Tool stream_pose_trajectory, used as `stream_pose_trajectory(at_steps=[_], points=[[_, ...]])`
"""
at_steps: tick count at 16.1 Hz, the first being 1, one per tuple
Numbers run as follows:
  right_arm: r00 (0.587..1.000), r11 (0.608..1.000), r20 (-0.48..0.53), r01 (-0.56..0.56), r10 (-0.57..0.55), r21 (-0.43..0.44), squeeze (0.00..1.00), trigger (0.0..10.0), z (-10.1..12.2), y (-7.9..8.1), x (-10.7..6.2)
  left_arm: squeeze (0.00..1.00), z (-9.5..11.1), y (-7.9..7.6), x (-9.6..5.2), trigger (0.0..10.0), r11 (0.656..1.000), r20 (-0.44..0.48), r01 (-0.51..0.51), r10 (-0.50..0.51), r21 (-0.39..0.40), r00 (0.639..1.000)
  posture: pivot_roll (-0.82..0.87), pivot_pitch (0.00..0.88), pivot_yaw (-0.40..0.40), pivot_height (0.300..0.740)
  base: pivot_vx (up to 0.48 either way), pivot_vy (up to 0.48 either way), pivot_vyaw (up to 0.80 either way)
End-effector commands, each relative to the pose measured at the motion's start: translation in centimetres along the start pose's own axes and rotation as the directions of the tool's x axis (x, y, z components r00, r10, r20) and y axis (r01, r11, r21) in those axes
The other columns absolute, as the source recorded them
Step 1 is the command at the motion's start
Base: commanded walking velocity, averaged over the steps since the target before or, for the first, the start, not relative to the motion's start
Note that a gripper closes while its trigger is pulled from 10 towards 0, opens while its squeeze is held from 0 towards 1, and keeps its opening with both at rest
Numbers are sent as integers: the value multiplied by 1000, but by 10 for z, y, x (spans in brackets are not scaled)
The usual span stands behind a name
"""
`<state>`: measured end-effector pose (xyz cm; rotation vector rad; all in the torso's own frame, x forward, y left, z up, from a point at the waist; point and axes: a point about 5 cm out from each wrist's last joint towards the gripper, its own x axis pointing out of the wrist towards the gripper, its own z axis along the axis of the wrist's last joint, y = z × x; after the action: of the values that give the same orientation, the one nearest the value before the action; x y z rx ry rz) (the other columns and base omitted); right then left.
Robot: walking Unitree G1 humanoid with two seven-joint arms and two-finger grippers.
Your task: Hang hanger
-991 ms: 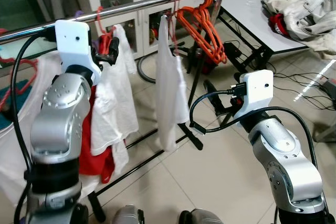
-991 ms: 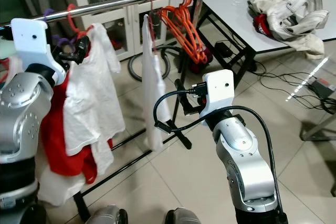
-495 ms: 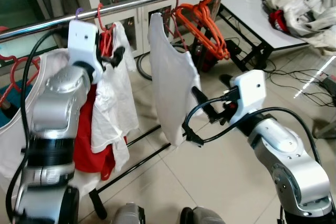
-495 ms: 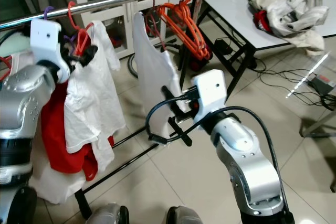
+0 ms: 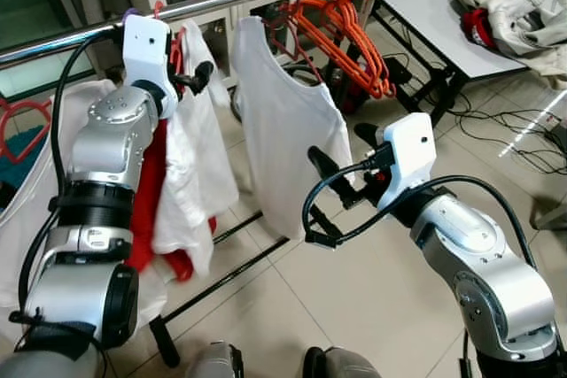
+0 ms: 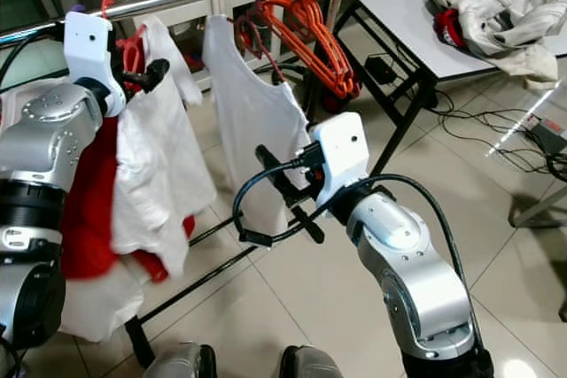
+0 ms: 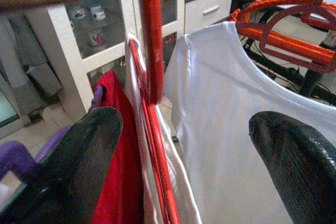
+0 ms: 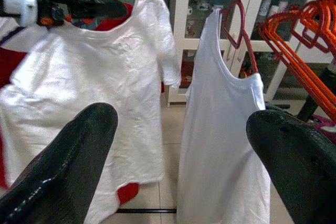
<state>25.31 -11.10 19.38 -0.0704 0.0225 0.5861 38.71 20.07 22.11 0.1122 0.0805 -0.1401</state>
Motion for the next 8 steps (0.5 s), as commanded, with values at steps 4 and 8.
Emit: stream_pose_trajectory(at_steps=[4,8], points=[[1000,1000,13,-26,26,-17,0,10000,9,2,-7,0,9,6,5,10000,998,2,2,-2,62,1000,-50,111,-15,740,0,0,0],[1000,1000,-1,-11,11,-24,0,10000,6,1,-12,0,16,8,0,1412,999,-20,17,-16,47,1000,-46,100,-21,740,0,0,0]])
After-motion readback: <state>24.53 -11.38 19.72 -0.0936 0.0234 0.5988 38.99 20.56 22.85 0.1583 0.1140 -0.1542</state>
